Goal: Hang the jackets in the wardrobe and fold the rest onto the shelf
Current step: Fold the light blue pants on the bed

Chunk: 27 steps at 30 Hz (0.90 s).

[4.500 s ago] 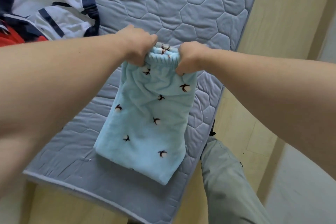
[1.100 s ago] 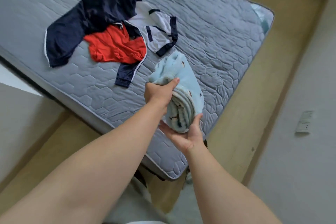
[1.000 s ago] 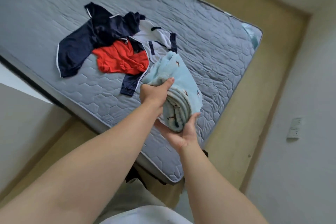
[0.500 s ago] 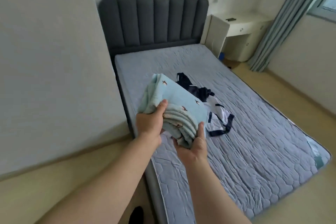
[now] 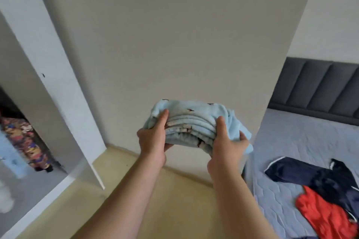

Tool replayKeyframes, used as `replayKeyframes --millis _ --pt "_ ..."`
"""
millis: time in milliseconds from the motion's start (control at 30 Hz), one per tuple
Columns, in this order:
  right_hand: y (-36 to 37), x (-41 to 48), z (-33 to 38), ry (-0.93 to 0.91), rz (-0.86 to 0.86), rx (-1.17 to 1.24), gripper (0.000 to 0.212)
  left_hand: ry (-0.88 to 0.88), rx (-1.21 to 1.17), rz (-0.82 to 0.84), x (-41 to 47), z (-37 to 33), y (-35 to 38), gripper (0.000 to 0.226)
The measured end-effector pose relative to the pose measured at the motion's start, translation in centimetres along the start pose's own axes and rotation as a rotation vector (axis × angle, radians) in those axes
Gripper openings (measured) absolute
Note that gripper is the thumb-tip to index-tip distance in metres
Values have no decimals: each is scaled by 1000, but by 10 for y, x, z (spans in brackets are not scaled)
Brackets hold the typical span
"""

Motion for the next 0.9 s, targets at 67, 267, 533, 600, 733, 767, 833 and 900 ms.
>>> replayKeyframes --millis 67,267,533,600,733,767,833,900 --pt "53 -11 -8 -39 82 -12 84 79 4 -20 20 -45 -25 70" --pt "216 -38 -47 -89 293 13 80 297 63 -24 90 -170 -92 54" --pt "392 -90 -102 -163 440 62 82 466 -101 -134 172 -298 -180 53" --pt "429 -107 -112 -172 512 75 81 509 -140 -192 182 -324 -205 62" --pt "501 -143 -133 -200 698 98 75 612 -205 -321 192 -367 -253 52" --pt "516 -153 -139 -209 747 107 74 646 -220 -341 192 -375 -264 51" --pt "541 -173 -150 -206 844 130 73 716 -272 -376 188 -390 -284 50" --pt "564 -195 -159 -190 934 159 73 784 -324 -428 179 -404 -305 49"
Point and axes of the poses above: each hand's wrist, its own x-axis towards the middle knuckle, its own y-axis out of the palm, z = x × y, the point moved 6 cm from there along x, towards the middle knuckle, and after that the axes turned 5 degrees about -y, right-handed, at the moved point
